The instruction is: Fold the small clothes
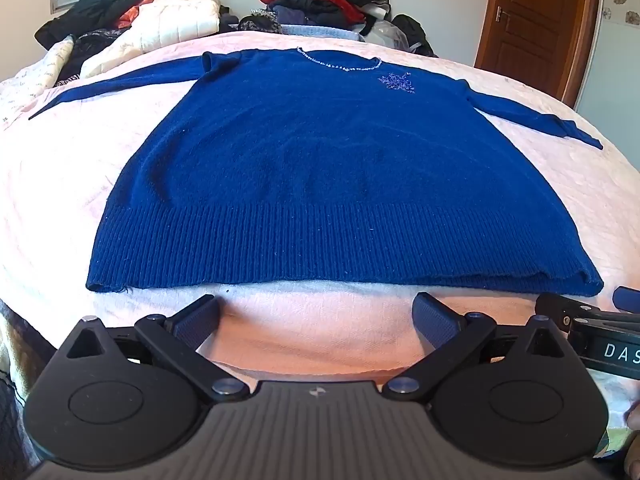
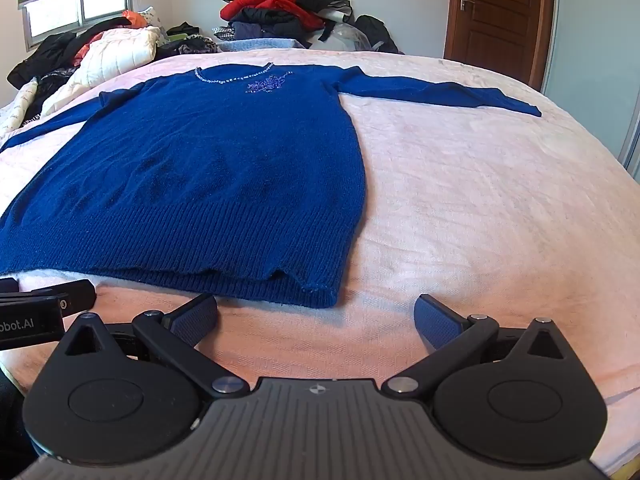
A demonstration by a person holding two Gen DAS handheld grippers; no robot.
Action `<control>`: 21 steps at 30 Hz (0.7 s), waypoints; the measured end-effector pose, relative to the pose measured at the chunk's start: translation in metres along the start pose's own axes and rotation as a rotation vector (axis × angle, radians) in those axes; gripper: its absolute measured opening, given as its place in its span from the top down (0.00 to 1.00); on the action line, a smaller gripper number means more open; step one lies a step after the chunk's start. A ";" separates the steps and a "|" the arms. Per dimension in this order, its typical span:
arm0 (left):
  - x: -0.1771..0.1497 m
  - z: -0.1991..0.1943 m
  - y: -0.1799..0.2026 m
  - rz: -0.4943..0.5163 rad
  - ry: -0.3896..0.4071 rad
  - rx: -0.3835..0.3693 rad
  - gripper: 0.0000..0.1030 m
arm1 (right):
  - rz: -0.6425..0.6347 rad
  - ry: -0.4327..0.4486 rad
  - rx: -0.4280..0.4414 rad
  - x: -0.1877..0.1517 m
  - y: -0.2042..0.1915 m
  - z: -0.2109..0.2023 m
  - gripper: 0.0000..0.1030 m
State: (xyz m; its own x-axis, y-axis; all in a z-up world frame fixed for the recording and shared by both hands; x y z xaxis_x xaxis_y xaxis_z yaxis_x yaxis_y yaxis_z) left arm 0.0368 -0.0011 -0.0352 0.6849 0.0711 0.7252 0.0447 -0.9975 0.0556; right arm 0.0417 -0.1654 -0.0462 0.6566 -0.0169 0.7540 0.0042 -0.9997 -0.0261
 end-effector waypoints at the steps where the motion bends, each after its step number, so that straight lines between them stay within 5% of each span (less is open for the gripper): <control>1: 0.000 0.001 -0.001 -0.001 0.000 -0.001 0.00 | 0.000 0.000 0.000 0.000 0.000 0.000 0.01; 21: -0.002 0.001 -0.006 -0.012 -0.002 -0.008 0.00 | 0.000 0.000 0.000 0.000 0.000 0.000 0.01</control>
Point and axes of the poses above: each gripper's, at about its wrist camera, not at the fingertips, and z roughly the way its jaws point, y to its right, x to its top, the point moved 5 cm from there along z, roughly the way its jaws point
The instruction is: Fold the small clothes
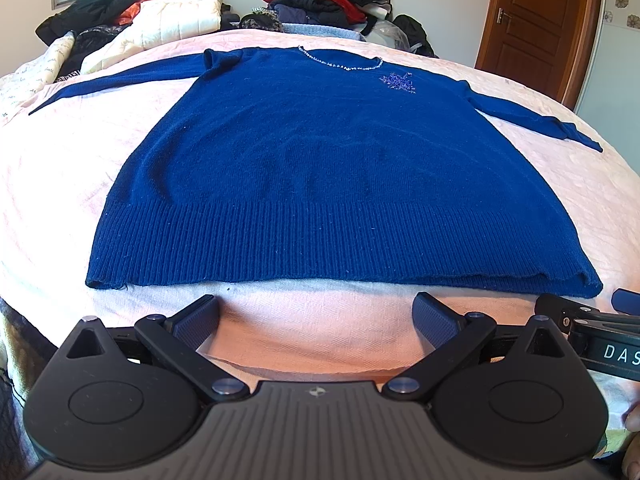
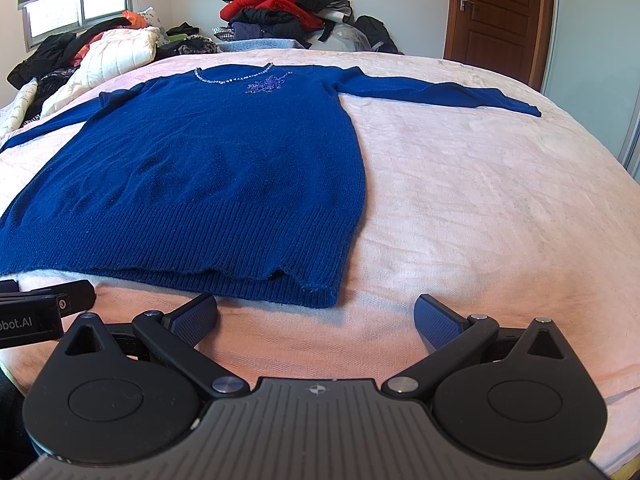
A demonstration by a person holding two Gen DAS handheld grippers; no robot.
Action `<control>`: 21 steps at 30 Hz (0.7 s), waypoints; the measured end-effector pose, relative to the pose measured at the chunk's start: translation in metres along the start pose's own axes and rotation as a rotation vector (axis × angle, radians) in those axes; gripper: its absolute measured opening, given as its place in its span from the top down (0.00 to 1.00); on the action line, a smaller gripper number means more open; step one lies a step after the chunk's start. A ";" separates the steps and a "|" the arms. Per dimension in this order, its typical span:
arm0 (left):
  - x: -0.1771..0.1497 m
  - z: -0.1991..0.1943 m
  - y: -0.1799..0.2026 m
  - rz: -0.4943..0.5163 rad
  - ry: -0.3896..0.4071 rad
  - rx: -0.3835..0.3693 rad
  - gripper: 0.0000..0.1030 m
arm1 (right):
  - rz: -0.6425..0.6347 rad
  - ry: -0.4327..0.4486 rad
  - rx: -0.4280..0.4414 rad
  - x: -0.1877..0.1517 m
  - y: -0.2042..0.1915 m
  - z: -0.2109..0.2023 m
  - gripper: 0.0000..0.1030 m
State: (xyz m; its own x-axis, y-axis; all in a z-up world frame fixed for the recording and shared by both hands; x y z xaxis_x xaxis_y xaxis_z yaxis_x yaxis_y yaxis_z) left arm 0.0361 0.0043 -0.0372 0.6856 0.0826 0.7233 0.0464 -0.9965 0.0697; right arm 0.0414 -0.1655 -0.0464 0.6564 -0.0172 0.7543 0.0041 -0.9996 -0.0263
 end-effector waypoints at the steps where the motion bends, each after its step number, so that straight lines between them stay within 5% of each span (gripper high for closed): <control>1: 0.000 0.000 0.000 0.000 0.000 0.000 0.00 | 0.000 0.000 0.000 0.000 0.000 0.000 0.01; 21: 0.000 0.000 -0.001 -0.006 -0.006 -0.001 0.00 | 0.000 0.000 0.000 0.000 -0.001 -0.001 0.01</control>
Point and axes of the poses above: each gripper's, at about its wrist camera, not at the fingertips, and z roughly the way its jaws point, y to its right, x to its top, the point moved 5 cm from there along z, roughly the way its jaws point
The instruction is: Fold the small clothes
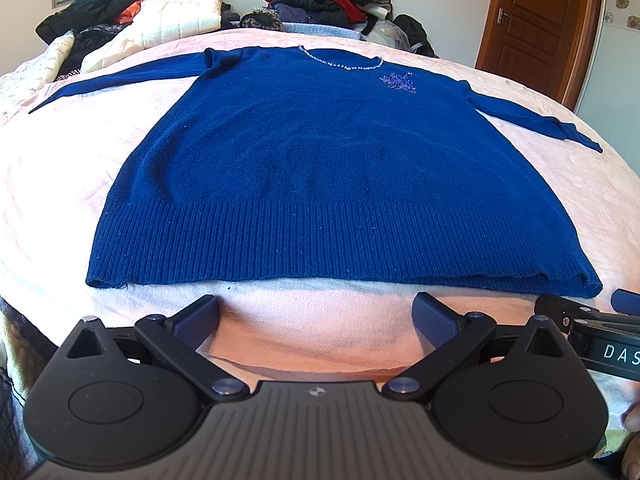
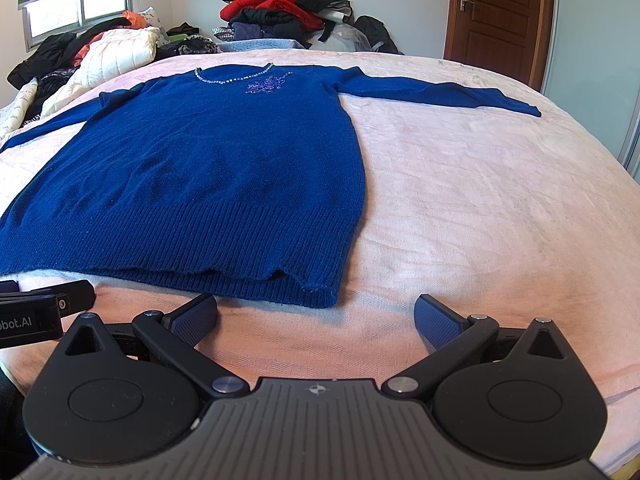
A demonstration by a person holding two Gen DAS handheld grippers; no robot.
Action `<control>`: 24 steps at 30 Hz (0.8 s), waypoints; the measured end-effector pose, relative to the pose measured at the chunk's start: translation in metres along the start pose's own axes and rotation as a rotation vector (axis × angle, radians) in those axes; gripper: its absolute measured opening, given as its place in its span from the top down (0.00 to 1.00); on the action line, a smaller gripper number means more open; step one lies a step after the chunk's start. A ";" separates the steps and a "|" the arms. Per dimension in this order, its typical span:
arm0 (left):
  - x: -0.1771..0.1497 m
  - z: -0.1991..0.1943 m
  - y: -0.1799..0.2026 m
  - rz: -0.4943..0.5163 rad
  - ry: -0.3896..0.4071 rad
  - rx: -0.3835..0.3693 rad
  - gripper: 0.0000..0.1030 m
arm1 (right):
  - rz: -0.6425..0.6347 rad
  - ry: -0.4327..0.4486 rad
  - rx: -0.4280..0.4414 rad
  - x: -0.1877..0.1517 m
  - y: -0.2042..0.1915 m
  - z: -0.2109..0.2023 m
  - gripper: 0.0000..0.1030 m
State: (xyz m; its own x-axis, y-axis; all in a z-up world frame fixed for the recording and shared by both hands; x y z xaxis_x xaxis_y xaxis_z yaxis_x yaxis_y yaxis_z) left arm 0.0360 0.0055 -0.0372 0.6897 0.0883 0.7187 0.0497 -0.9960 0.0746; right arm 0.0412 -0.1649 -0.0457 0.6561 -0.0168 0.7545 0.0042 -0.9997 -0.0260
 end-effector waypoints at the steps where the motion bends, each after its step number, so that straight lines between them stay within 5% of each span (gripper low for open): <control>1: 0.000 0.000 0.000 0.002 -0.003 0.003 0.00 | 0.000 -0.001 0.000 0.000 0.000 0.000 0.01; 5: 0.007 -0.009 0.000 0.058 0.028 0.081 0.00 | -0.005 -0.003 -0.014 0.005 0.000 -0.004 0.01; 13: 0.051 -0.024 0.012 0.109 0.116 0.037 0.00 | -0.073 0.117 0.032 0.065 -0.010 -0.022 0.00; 24: 0.131 0.032 0.005 0.047 0.097 0.076 0.00 | -0.039 0.105 0.104 0.155 -0.001 0.059 0.00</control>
Point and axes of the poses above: each gripper's, at about its wrist camera, not at the fingertips, and z roughly the way its jaws point, y to its right, x to its top, the point moved 5 cm from there along z, roughly the way its jaws point
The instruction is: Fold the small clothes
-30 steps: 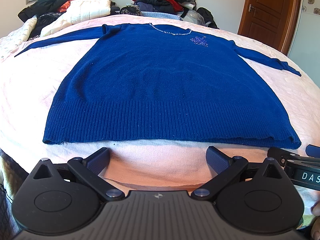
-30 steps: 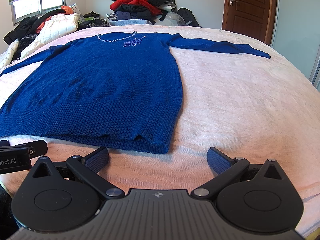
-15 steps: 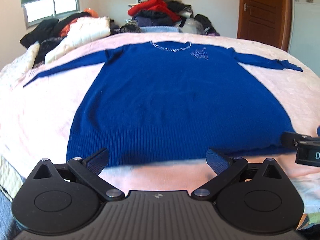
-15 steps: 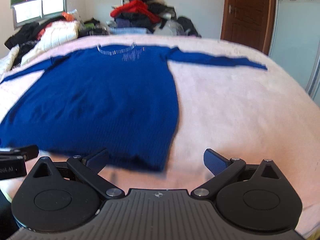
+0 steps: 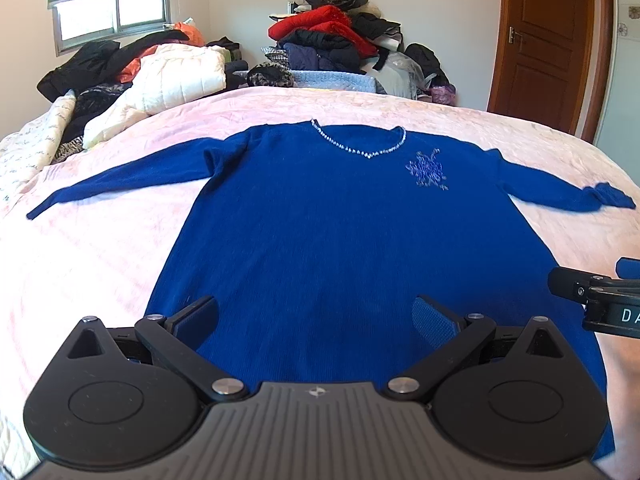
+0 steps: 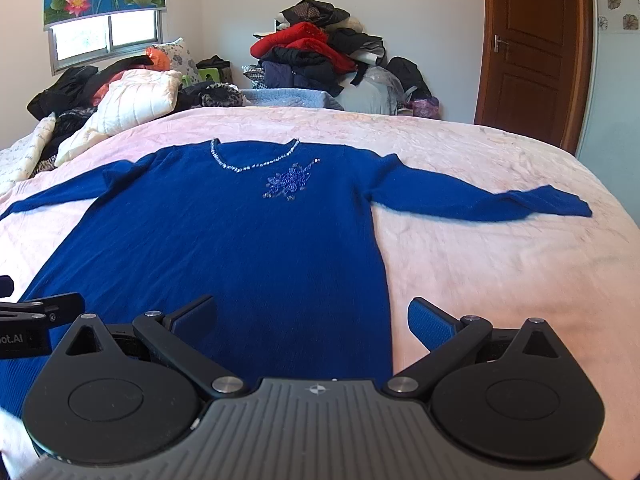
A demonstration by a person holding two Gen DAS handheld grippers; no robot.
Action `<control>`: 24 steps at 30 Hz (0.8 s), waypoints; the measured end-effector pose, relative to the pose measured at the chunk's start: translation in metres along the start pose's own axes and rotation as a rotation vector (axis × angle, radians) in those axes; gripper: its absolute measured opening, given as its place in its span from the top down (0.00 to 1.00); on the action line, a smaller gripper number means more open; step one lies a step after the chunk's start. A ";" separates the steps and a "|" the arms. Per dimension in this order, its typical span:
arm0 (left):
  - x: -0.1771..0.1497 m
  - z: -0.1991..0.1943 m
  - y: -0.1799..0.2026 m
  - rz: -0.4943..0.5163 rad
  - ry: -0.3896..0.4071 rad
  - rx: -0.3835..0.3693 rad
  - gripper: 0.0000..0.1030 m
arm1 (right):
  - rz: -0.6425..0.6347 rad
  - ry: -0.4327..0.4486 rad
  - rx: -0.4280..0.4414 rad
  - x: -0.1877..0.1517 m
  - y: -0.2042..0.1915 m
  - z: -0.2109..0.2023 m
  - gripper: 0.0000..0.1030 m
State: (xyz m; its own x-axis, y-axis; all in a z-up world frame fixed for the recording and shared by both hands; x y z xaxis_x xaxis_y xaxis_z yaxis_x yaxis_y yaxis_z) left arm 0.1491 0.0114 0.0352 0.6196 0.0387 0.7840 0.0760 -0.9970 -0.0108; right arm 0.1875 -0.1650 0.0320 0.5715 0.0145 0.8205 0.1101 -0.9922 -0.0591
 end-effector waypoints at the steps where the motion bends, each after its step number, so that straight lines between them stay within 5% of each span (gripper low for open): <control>1: 0.007 0.008 0.002 0.002 -0.001 0.002 0.00 | 0.014 0.004 0.010 0.006 0.005 0.009 0.00; 7: 0.043 0.065 0.016 0.003 -0.034 -0.016 0.00 | 0.122 -0.072 0.048 0.029 0.044 0.068 0.01; 11: 0.061 0.096 0.025 -0.012 -0.039 -0.032 0.00 | 0.185 -0.018 0.046 0.053 0.089 0.088 0.01; 15: 0.067 0.127 0.033 -0.016 -0.083 -0.041 0.00 | 0.312 0.029 -0.031 0.074 0.175 0.106 0.04; 21: 0.075 0.151 0.042 -0.039 -0.127 -0.083 0.00 | 0.718 0.070 -0.161 0.076 0.333 0.120 0.09; 24: 0.081 0.162 0.044 -0.045 -0.136 -0.082 0.00 | 0.891 0.093 -0.172 0.063 0.384 0.127 0.20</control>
State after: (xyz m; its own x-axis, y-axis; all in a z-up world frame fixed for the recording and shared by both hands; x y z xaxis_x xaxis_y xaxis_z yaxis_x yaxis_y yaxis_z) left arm 0.3294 -0.0189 -0.0025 0.7173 0.0861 0.6915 0.0454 -0.9960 0.0769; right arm 0.3693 -0.5291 -0.0113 0.3183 -0.7689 0.5545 -0.4681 -0.6361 -0.6134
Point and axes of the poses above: each gripper's, at about its wrist camera, not at the fingertips, and z roughly the way its jaws point, y to its right, x to its top, the point moved 5 cm from there along z, roughly the way its jaws point
